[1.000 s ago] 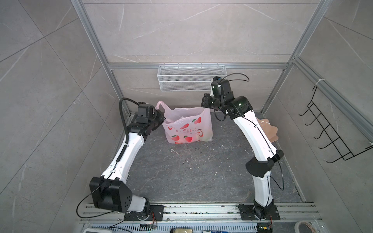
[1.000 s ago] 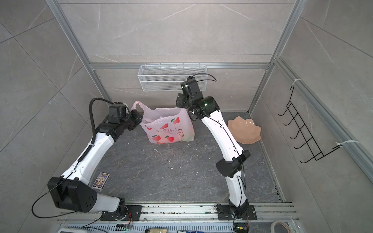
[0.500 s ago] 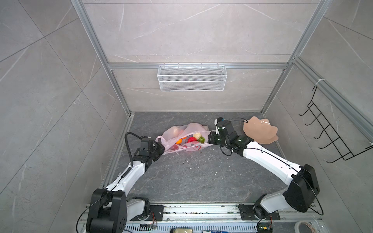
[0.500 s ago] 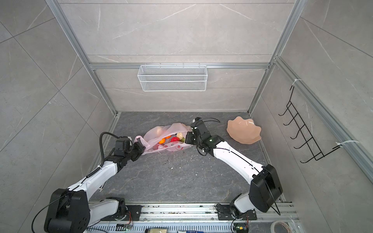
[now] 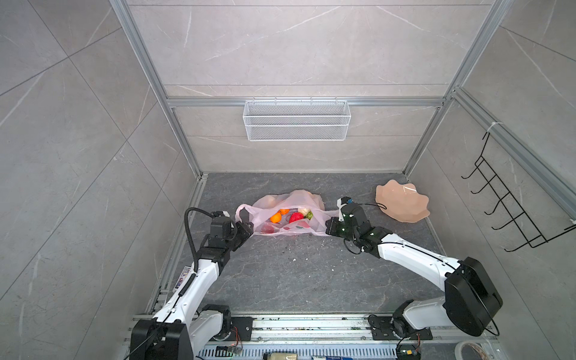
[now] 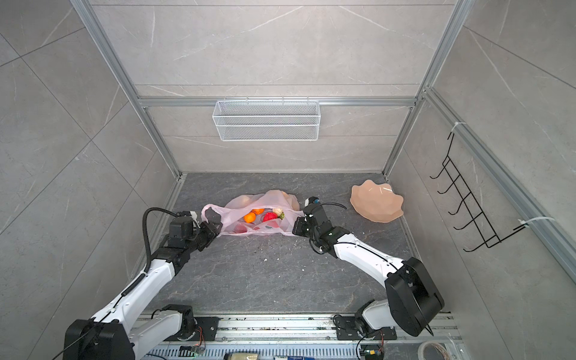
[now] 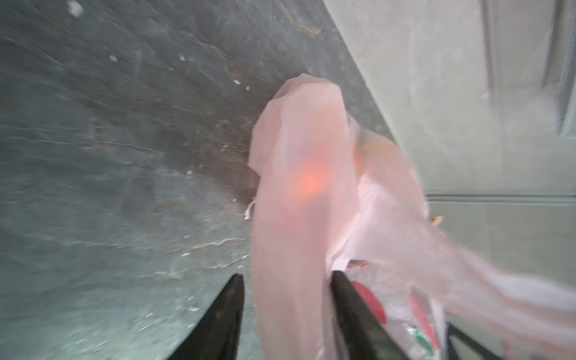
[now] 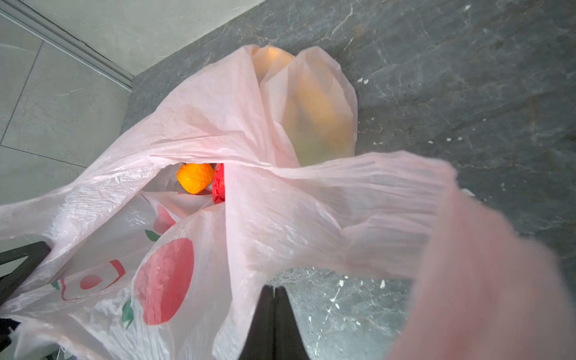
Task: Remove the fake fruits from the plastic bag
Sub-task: 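Pull the bag handles apart with both grippers, lowering the bag open on the table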
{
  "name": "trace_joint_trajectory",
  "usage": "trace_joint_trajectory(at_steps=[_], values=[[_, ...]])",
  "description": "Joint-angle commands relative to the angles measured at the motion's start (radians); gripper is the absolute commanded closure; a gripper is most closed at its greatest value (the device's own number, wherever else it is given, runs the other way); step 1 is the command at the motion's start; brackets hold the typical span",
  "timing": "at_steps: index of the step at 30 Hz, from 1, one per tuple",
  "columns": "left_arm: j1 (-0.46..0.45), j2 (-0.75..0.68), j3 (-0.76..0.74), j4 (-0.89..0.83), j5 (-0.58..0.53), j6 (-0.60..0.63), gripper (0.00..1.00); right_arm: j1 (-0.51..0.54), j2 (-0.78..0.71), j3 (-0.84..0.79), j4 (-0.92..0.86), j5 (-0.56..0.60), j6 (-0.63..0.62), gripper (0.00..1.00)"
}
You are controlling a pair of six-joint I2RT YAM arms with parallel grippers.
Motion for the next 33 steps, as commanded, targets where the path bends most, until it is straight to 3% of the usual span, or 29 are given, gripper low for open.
trace_joint_trajectory(at_steps=[1, 5, 12, 17, 22, 25, 29, 33], values=[[0.007, -0.053, 0.138, -0.283, -0.096, 0.106, 0.26, 0.020, -0.015, 0.007, 0.028, 0.001, -0.038, 1.00], [-0.010, -0.087, 0.261, -0.468, -0.116, 0.180, 0.17, 0.030, 0.008, 0.028, 0.027, 0.012, -0.045, 1.00], [-0.160, -0.121, 0.427, -0.677, -0.237, 0.252, 0.13, 0.044, 0.037, 0.087, 0.008, 0.008, -0.052, 1.00], [-0.212, -0.035, 0.420, -0.671, -0.276, 0.263, 0.15, 0.082, 0.055, 0.137, -0.006, 0.021, -0.070, 1.00], [-0.208, 0.023, 0.327, -0.489, -0.234, 0.216, 0.25, 0.099, 0.051, 0.161, -0.059, 0.079, -0.081, 1.00], [-0.227, 0.077, 0.322, -0.426, -0.198, 0.209, 0.22, 0.098, 0.051, 0.192, -0.131, 0.134, -0.099, 1.00], [-0.373, 0.119, 0.389, -0.487, -0.398, 0.210, 0.11, 0.105, 0.059, 0.209, -0.130, 0.099, -0.093, 1.00], [-0.430, 0.128, 0.447, -0.607, -0.560, 0.166, 0.05, 0.130, 0.085, 0.232, -0.133, 0.113, -0.099, 1.00]])
